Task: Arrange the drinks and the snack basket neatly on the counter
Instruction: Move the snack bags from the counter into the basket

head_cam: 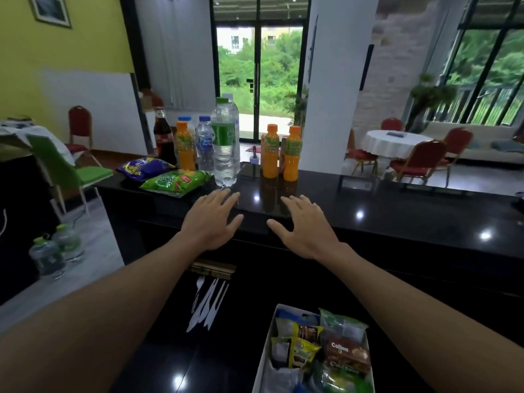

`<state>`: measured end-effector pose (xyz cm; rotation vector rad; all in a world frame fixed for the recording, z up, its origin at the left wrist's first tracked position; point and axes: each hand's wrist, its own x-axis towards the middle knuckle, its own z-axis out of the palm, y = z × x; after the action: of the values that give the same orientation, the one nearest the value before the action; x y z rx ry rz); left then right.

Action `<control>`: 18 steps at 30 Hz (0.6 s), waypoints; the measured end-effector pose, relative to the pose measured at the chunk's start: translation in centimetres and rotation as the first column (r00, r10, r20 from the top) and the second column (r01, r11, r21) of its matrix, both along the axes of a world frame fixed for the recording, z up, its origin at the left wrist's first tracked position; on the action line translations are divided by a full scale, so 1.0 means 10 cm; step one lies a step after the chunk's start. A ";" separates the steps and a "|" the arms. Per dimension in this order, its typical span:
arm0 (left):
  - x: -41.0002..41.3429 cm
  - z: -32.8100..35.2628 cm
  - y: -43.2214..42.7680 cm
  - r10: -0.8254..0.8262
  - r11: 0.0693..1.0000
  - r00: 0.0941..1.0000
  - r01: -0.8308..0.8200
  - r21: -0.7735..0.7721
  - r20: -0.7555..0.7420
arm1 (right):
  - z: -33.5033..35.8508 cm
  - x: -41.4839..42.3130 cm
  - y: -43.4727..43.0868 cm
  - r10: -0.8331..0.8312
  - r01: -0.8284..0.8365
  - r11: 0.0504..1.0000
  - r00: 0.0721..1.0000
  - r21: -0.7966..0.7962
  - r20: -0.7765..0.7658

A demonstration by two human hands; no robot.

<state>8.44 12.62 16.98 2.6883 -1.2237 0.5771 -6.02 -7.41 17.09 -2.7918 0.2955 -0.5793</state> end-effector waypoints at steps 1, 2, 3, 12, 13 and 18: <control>0.02 0.02 0.01 0.008 1.000 1.000 -0.008 -0.004 0.019 | 0.00 0.05 -0.01 0.011 -0.011 1.000 1.000 0.002 0.005; 0.04 0.04 0.03 0.013 1.000 0.999 -0.013 -0.005 0.041 | -0.01 0.11 -0.02 0.022 -0.022 1.000 1.000 0.006 0.011; 0.06 0.07 0.06 0.019 1.000 0.998 -0.019 -0.004 0.063 | -0.02 0.16 -0.01 0.035 -0.035 0.999 0.999 0.009 0.016; 0.39 0.25 0.57 0.091 0.992 0.986 -0.077 -0.100 0.137 | 0.00 0.70 0.26 0.162 -0.163 0.986 0.987 0.036 0.017; 0.46 0.28 0.65 0.099 0.989 0.986 -0.083 -0.121 0.134 | 0.02 0.77 0.33 0.176 -0.177 0.984 0.984 0.037 0.032; 0.90 0.39 1.12 0.158 0.975 0.984 -0.143 -0.168 0.080 | 0.12 1.14 0.72 0.226 -0.226 0.974 0.972 0.003 0.066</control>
<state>17.39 23.83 20.92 2.6576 -0.9516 0.7943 5.43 -0.21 18.28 -2.7387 -0.0339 -0.6090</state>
